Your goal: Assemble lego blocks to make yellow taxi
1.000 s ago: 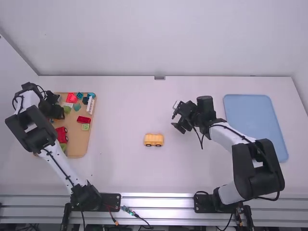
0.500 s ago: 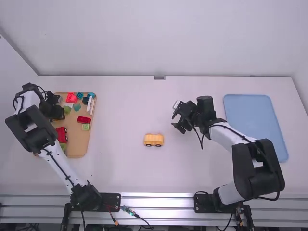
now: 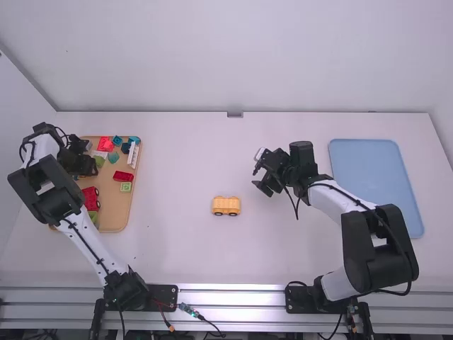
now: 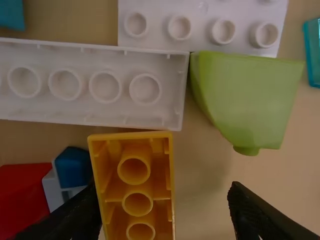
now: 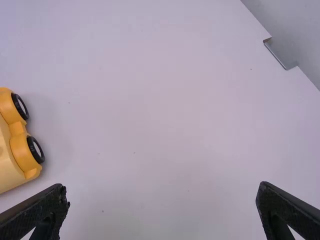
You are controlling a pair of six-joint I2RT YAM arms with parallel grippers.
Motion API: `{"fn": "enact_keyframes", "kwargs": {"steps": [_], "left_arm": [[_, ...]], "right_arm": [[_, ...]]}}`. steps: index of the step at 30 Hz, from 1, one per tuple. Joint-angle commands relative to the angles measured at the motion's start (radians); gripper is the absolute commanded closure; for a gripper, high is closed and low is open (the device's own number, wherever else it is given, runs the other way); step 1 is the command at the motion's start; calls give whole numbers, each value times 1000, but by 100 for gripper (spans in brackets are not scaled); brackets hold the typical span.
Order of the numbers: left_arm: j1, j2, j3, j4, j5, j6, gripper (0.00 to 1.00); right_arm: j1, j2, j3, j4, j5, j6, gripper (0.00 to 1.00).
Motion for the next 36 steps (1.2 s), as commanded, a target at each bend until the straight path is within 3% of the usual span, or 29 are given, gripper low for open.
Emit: {"fn": "enact_keyframes", "kwargs": {"steps": [1,13,19,36], "left_arm": [[-3,12,-17,-3,19,2,33],[-5,11,-10,-16,-36,-46,32],[0,11,-11,-10,-49,-63,49],[-3,11,-13,-4,-58,-63,65]], "right_arm": [[-2,-25,19,-4,-5,6,1],[-1,-25,19,-4,-5,6,1],[-1,-25,19,-4,-5,6,1],[-1,-25,19,-12,-5,6,1]]}}
